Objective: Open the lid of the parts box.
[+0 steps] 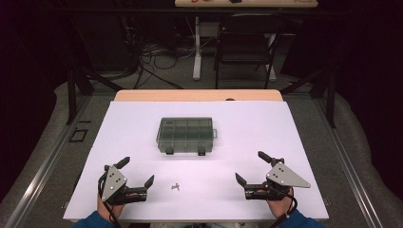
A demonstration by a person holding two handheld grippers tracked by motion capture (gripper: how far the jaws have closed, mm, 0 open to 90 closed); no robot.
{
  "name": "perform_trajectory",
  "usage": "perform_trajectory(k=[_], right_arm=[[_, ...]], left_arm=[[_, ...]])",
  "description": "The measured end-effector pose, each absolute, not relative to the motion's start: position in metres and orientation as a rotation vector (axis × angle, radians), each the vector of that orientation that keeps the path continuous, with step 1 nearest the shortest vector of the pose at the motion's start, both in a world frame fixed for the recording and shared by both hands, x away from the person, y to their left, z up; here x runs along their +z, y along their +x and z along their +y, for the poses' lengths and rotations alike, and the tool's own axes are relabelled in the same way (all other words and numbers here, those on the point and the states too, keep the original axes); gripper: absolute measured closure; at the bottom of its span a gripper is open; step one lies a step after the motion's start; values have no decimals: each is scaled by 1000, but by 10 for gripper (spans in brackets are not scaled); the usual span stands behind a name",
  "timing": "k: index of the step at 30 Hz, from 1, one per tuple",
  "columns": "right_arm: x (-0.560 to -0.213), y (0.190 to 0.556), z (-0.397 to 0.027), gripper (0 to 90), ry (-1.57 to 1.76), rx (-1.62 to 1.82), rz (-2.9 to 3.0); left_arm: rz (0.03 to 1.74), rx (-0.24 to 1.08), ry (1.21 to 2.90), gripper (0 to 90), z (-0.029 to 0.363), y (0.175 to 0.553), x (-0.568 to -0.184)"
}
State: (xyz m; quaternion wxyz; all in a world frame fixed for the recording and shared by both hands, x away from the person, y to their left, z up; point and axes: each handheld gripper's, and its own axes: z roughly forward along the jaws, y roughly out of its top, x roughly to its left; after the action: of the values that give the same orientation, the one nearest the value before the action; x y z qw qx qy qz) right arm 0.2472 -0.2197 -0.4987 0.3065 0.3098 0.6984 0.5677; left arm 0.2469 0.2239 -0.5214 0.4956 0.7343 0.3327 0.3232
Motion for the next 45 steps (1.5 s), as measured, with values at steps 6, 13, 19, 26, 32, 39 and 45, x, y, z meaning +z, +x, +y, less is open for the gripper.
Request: perform_trajectory(k=[6, 13, 19, 26, 32, 39, 45], right_arm=[[-499, 247, -220, 0, 822, 1498, 1852], [-499, 248, -219, 0, 824, 1499, 1861], [-500, 250, -217, 0, 830, 1506, 1865], [-500, 253, -215, 0, 835, 1509, 1868], [-501, 257, -212, 0, 830, 1509, 1885], [-503, 262, -212, 0, 833, 1519, 1886], [-503, 265, -209, 0, 829, 1525, 1903]], left_arm=[[806, 784, 1779, 0, 224, 247, -522], [805, 777, 1783, 0, 223, 248, -522], [802, 777, 1781, 0, 222, 249, -522], [802, 764, 1790, 0, 219, 255, -521], [799, 741, 1802, 0, 214, 261, -521], [805, 728, 1807, 0, 212, 270, -521], [820, 721, 1803, 0, 212, 278, -520]])
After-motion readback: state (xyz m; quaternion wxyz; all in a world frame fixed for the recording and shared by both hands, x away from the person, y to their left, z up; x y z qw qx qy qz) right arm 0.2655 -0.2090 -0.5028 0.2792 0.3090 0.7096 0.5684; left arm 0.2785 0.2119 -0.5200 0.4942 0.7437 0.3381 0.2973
